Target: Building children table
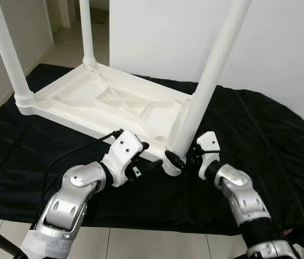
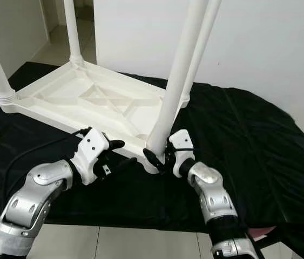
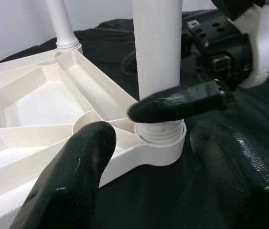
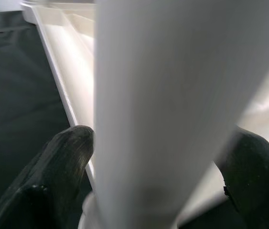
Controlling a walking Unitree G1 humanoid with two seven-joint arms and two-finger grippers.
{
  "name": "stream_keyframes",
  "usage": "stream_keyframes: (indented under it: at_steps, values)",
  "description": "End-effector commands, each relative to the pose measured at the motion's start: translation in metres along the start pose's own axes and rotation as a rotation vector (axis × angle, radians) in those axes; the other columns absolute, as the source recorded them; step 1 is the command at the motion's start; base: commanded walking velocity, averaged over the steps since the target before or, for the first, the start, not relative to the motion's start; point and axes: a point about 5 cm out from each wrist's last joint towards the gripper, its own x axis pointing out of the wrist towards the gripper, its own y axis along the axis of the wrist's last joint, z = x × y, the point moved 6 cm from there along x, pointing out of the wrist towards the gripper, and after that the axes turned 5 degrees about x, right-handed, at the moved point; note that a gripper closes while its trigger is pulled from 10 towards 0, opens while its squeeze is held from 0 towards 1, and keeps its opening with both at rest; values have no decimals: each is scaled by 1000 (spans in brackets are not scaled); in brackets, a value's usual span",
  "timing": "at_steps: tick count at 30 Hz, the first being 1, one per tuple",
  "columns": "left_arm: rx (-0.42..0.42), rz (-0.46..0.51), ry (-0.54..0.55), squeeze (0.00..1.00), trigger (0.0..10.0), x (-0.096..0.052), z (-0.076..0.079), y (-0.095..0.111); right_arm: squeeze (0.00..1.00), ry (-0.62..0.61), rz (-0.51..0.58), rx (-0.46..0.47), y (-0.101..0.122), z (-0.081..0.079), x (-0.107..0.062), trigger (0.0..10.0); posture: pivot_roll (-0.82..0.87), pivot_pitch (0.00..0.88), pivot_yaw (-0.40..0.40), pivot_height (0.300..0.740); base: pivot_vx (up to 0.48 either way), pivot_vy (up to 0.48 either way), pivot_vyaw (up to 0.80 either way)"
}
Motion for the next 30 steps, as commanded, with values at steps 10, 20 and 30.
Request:
stream_keyframes:
  at_steps: [10,20,30]
  values:
    - [0,-8,81,0,10000,3,-6,1,0,170,-52,2,-15,-20,14,2157,43,0,-126,740,0,0,0]
    - [6,-5,68,0,10000,3,-10,4,0,190,-72,30,-27,-19,3,8941,17,0,-112,740,0,0,0]
    - [19,-1,10,0,10000,4,-8,6,0,161,-49,68,-27,-19,0,10000,-6,0,-104,740,0,0,0]
